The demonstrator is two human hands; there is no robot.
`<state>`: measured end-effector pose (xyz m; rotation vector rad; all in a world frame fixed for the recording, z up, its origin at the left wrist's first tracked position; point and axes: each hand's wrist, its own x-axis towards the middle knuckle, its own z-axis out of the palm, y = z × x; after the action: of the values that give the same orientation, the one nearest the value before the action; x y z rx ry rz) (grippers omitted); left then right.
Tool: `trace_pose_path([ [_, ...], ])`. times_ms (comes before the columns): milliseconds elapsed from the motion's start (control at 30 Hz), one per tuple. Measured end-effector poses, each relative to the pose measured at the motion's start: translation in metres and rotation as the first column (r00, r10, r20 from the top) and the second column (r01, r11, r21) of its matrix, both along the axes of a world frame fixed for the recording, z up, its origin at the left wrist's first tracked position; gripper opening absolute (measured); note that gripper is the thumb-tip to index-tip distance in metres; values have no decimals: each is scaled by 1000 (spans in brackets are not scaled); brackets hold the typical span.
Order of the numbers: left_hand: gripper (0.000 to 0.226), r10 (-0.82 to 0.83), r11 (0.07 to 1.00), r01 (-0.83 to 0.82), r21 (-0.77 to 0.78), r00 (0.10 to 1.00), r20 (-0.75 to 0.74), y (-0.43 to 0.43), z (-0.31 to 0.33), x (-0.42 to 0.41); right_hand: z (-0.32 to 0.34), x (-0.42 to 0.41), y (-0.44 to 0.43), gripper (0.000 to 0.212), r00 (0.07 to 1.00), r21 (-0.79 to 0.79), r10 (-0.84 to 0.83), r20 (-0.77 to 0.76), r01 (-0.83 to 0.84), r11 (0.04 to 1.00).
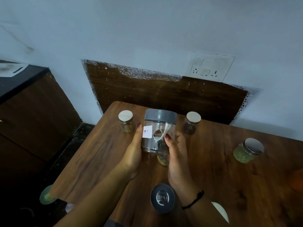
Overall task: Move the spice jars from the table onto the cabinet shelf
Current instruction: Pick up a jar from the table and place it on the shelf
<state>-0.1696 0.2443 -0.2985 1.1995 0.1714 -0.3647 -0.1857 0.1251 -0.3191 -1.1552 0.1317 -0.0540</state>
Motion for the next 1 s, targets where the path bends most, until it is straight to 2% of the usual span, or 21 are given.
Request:
trace_pose_path([
  [100, 53, 10, 1000, -11, 2, 1000, 20, -1, 1, 0, -1, 0, -2, 68, 1000, -15, 20, 10, -20, 1000],
  [300, 56, 13, 1000, -14, 12, 998, 58, -3, -2, 4, -3, 4, -4, 67, 1000, -181, -12, 2, 12, 983],
  [433, 55, 24, 1000, -25, 13, 997, 79, -4, -4, 5, -4, 7, -10, 45, 1000, -233, -17, 25, 22, 972],
  [467, 55, 38, 999, -39, 8, 996, 80, -5, -4, 5, -5, 8, -11, 48, 999, -229, -19, 26, 25, 973],
  [567, 51, 72, 997, -75, 22, 991, 112, -8, -4, 4, -9, 8, -11, 78, 998, -242, -60, 34, 66, 968],
  [600, 49, 89, 995, -93, 30, 988, 127, -9, -3, 4, -10, 8, -10, 82, 997, -250, -72, 35, 79, 965],
  [733, 40, 152, 981, -170, 90, 972, 180, -8, -1, 6, -8, 10, -10, 79, 994, -310, -89, 66, 105, 945],
  [933, 43, 155, 947, -216, 237, 956, 251, -8, -14, 8, -4, 8, -7, 72, 984, -410, -126, 128, 168, 896],
  [1000, 32, 155, 931, -236, 279, 947, 283, -8, -17, 9, -5, 9, -6, 76, 982, -401, -136, 129, 177, 899],
])
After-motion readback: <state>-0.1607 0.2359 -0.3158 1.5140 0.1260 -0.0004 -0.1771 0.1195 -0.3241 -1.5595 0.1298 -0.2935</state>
